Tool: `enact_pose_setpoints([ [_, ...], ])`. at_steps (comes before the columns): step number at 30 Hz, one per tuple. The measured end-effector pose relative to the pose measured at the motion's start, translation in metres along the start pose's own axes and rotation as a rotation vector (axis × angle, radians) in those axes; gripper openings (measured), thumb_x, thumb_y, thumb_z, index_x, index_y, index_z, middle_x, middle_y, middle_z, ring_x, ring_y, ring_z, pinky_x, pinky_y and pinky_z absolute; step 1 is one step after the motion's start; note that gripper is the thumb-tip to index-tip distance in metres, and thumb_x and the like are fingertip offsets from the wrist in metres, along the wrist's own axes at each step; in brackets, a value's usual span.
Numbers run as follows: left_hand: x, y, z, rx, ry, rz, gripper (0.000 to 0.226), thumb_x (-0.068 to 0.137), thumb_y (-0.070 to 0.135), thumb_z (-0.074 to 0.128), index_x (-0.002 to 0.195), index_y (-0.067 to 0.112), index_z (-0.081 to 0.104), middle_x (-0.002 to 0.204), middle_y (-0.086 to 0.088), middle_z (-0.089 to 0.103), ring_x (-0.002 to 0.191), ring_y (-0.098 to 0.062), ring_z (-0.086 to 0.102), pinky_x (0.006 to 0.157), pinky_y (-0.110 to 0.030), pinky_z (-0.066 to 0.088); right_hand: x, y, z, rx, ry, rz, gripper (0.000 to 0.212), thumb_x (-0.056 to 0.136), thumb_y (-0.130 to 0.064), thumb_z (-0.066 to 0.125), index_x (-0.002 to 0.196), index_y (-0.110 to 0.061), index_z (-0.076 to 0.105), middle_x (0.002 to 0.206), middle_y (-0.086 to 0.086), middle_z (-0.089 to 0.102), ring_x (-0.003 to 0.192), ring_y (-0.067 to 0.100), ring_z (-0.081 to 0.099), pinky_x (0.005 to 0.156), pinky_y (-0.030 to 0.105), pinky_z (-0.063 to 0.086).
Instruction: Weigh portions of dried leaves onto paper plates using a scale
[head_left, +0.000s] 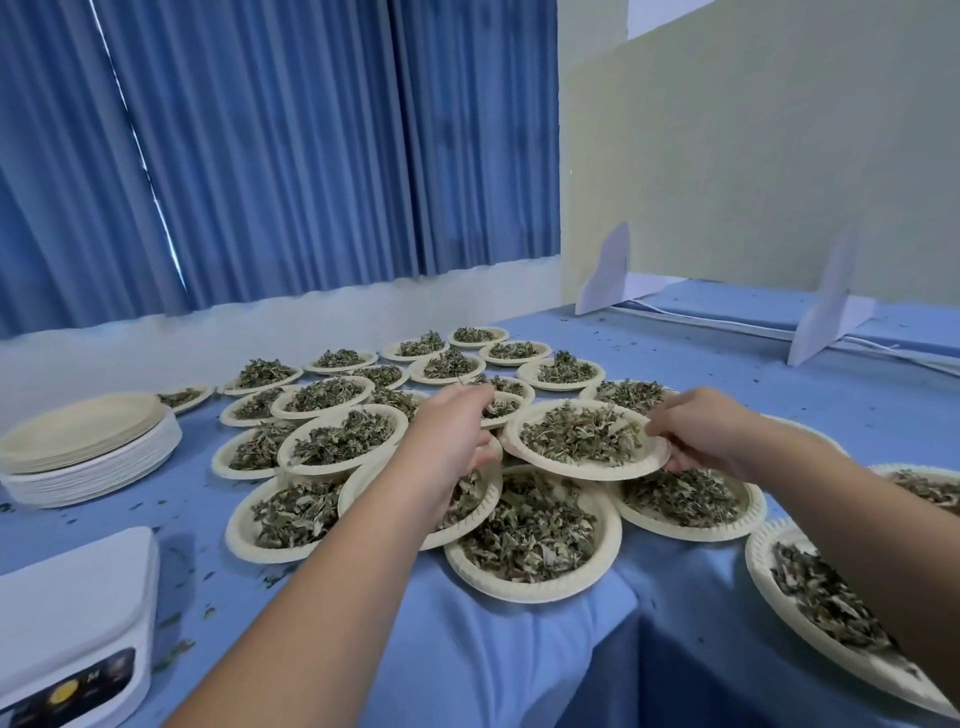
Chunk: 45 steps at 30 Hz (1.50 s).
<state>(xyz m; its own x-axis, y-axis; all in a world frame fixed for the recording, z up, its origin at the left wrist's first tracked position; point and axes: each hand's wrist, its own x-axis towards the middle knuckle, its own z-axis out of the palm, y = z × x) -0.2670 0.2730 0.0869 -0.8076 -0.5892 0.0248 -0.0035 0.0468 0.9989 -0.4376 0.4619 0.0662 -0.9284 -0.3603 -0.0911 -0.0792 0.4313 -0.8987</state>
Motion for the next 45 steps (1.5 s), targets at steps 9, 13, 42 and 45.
enact_pose_setpoints([
  [9,-0.005,-0.006,-0.006,0.057,0.1,0.223,0.015,0.096,0.026,0.053,0.097,0.026,0.068,0.093,0.006,0.066,0.089,-0.014,0.067,0.07,-0.027,0.055,0.003,0.007,0.012,0.011,0.001,0.053,0.012,0.092,0.001,0.057,0.099,0.01,0.062,0.058,0.013,0.055,0.039,0.018,0.052,0.057,0.032,0.059],
  [13,-0.008,-0.003,-0.009,0.059,0.124,0.262,0.02,0.096,0.021,0.05,0.092,0.028,0.069,0.091,0.009,0.067,0.086,-0.011,0.067,0.066,-0.024,0.053,0.006,0.007,0.017,0.013,0.008,0.074,0.017,0.093,-0.003,0.059,0.1,0.011,0.062,0.062,0.017,0.06,0.039,0.018,0.056,0.055,0.031,0.058],
  [42,-0.042,-0.009,-0.149,0.012,0.368,0.207,0.026,0.095,0.011,0.049,0.082,0.021,0.069,0.082,0.005,0.067,0.065,-0.012,0.063,0.058,-0.027,0.048,-0.074,-0.114,0.171,-0.155,-0.189,-0.477,0.017,0.092,-0.011,0.051,0.084,-0.011,0.066,0.053,0.001,0.066,0.041,0.015,0.059,0.04,0.026,0.046],
  [45,-0.058,-0.014,-0.201,0.004,0.476,0.196,0.026,0.095,0.011,0.049,0.081,0.02,0.069,0.078,0.005,0.066,0.057,-0.01,0.061,0.057,-0.025,0.046,-0.091,-0.135,0.222,-0.096,-0.283,-0.547,0.018,0.091,-0.012,0.051,0.082,-0.013,0.066,0.052,-0.002,0.065,0.041,0.015,0.058,0.038,0.024,0.044],
])
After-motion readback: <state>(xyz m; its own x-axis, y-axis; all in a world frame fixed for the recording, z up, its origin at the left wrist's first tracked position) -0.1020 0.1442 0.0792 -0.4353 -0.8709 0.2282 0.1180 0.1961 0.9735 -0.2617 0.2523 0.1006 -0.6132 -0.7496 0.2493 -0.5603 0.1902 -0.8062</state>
